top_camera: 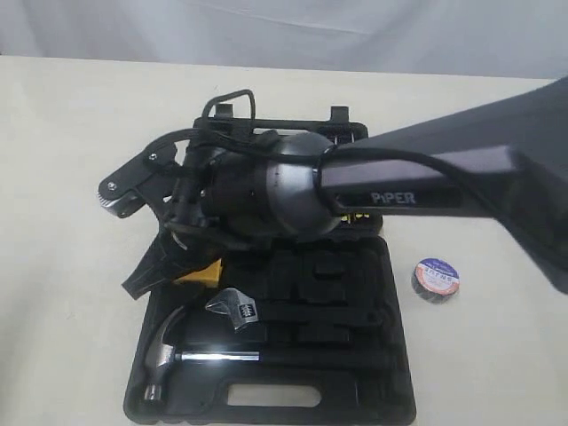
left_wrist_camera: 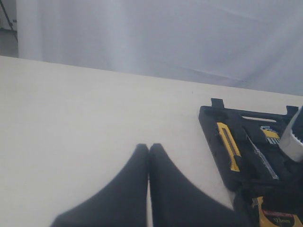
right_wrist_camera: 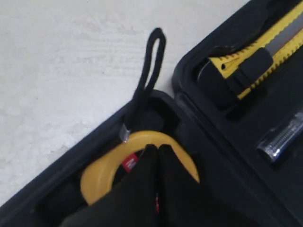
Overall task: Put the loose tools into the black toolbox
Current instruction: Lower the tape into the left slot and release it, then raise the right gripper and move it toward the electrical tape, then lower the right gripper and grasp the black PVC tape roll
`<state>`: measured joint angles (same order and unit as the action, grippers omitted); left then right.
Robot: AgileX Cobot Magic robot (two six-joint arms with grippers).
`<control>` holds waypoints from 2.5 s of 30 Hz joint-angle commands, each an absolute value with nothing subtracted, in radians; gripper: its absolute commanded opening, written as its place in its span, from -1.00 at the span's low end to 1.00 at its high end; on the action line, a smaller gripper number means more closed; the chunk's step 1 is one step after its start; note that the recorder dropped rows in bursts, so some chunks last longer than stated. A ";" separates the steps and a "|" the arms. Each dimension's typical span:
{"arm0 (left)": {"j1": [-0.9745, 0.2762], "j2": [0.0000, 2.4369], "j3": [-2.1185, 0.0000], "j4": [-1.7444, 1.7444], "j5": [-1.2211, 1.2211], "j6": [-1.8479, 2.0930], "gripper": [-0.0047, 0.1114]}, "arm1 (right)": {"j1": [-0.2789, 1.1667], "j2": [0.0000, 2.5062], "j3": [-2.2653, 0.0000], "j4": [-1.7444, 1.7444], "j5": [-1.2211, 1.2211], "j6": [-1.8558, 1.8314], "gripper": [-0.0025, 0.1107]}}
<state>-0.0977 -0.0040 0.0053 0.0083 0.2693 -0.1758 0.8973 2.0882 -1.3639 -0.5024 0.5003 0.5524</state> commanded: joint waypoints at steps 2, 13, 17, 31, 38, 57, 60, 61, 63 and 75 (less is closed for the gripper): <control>-0.103 0.000 0.000 0.000 0.272 -0.175 -0.92 | 0.889 2.045 -1.360 -0.498 0.504 0.558 -0.97; -0.103 0.000 0.000 0.000 0.272 -0.175 -0.92 | 0.853 1.628 -1.360 -0.546 0.962 0.525 -0.97; -0.103 0.000 0.000 0.000 0.272 -0.175 -0.92 | 0.804 1.555 -1.360 -0.488 1.026 0.525 -0.97; -0.103 0.000 0.000 0.000 0.272 -0.175 -0.92 | 0.667 1.365 -1.151 -0.392 1.074 0.523 -0.97; -0.103 0.000 0.000 0.000 0.272 -0.175 -0.92 | 0.519 1.310 -0.883 -0.261 0.993 0.528 -0.97; -0.103 0.000 0.000 0.000 0.272 -0.175 -0.92 | 0.188 1.331 -0.686 -0.054 0.726 0.226 -0.94; -0.103 0.000 0.000 0.000 0.272 -0.175 -0.92 | 0.188 1.357 -0.686 -0.054 0.710 0.194 -0.72; -0.103 0.000 0.000 0.000 0.272 -0.175 -0.92 | 0.188 1.367 -0.686 -0.054 0.700 0.194 -0.60; -0.103 0.000 0.000 0.000 0.272 -0.175 -0.92 | 0.191 1.384 -0.686 -0.052 0.674 0.194 -0.29; -0.103 0.000 0.000 0.000 0.272 -0.175 -0.92 | 0.191 1.508 -0.684 -0.042 0.513 0.247 0.32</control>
<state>-0.0977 -0.0040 0.0053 0.0083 0.2693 -0.1758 0.1946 1.4758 -0.6842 -0.0421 0.5594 0.2372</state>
